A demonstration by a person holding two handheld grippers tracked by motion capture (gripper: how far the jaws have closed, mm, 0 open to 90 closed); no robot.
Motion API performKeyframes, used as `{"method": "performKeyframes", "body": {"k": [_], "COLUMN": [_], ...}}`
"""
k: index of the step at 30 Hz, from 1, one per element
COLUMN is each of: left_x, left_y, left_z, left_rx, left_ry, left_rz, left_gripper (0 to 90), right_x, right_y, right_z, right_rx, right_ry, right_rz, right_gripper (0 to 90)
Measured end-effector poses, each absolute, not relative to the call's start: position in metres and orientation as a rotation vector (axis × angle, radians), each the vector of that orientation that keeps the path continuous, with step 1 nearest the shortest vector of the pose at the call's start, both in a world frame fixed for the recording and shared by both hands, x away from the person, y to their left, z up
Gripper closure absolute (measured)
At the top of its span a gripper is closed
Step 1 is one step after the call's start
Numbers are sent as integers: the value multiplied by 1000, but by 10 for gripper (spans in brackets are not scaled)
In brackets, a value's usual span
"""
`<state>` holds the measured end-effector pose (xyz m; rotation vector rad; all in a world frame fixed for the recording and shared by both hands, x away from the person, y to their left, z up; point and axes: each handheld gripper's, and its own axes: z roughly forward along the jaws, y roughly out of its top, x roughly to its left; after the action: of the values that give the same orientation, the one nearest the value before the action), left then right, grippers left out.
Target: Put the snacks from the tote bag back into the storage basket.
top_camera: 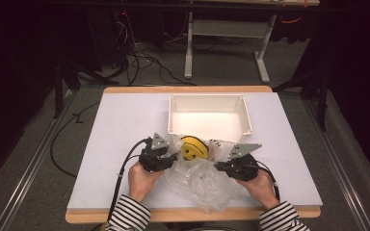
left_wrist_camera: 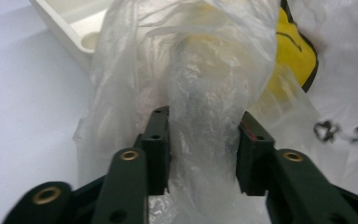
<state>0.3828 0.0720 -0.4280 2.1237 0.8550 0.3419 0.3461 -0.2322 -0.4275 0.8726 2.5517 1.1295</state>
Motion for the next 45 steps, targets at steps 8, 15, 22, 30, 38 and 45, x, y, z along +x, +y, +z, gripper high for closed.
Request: {"method": "performKeyframes", "body": {"k": [8,15,22,30,38,45], "left_x": [379,382,394,404,413,414], "left_y": [80,94,101,101,106,106], "left_z": [-420,-414,-423,-441,-447,-460], "left_rx": [2087,1990,1932,1921,1904,1917], "left_ry": [830,911,1013,1076,1126,1145], "left_rz": [349,414,406,488,446,402], "left_gripper": [838,862,869,863,855,859], "right_x": [348,356,375,391,398,401], "right_y": [-250,-261,-267,-261,-249,-243], "right_z": [-409,-399,-411,-435,-448,-451], "right_rx": [914,945,1078,1172,1198,1207], "right_ry": [2432,2335,2276,2287,2319,2333], "right_rz": [1236,1267,1274,1234,1221,1221], "right_gripper": [892,893,895,896,896,896]}}
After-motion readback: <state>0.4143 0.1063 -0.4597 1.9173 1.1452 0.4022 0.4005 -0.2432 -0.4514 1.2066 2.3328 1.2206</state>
